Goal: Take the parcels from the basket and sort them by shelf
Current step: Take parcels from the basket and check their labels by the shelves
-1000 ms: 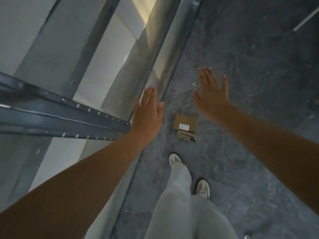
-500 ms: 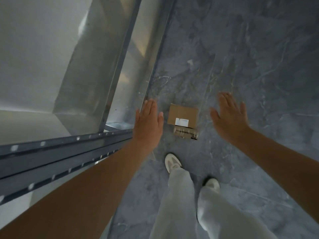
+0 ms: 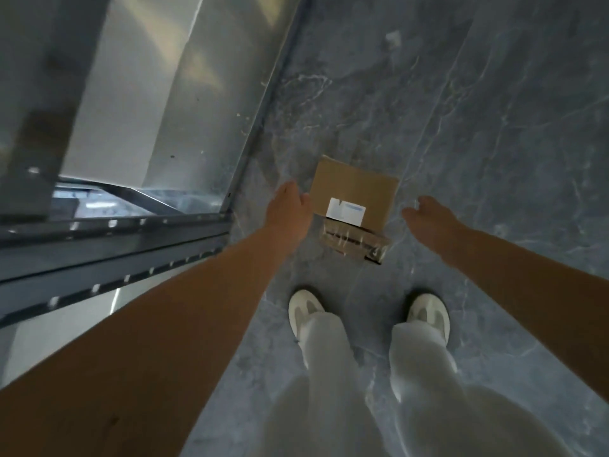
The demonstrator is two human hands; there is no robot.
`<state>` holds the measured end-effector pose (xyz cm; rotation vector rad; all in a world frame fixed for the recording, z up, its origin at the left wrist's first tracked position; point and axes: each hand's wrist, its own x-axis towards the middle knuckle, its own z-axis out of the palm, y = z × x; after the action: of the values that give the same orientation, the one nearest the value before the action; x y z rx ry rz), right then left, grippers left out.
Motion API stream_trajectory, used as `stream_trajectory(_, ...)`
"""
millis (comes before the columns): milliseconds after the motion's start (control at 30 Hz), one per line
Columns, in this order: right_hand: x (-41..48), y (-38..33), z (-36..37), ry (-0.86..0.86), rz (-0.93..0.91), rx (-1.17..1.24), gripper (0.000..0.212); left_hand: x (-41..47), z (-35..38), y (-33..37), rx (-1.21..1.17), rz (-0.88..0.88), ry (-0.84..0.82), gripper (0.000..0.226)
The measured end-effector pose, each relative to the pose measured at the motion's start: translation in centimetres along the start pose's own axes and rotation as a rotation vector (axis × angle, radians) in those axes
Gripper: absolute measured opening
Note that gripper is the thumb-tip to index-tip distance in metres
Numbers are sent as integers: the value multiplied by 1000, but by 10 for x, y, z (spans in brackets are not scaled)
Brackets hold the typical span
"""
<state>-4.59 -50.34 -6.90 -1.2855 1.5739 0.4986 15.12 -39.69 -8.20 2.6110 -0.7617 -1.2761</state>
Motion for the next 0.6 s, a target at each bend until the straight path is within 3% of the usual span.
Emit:
stream_trajectory(233, 72, 12, 33, -191, 60, 295, 52, 52, 52, -1, -356, -178, -134, 54)
stream_trajectory(367, 61, 14, 36, -307, 59, 472, 44, 44, 52, 2, -493, -218, -147, 47)
stream_trajectory(533, -6, 3, 6, -225, 28, 587, 48, -16, -4, 35, -542, -124, -57, 22)
stream_trajectory(600, -45, -10, -17, -197, 5, 628, 51, -51, -35, 55, -569, -94, -12, 25)
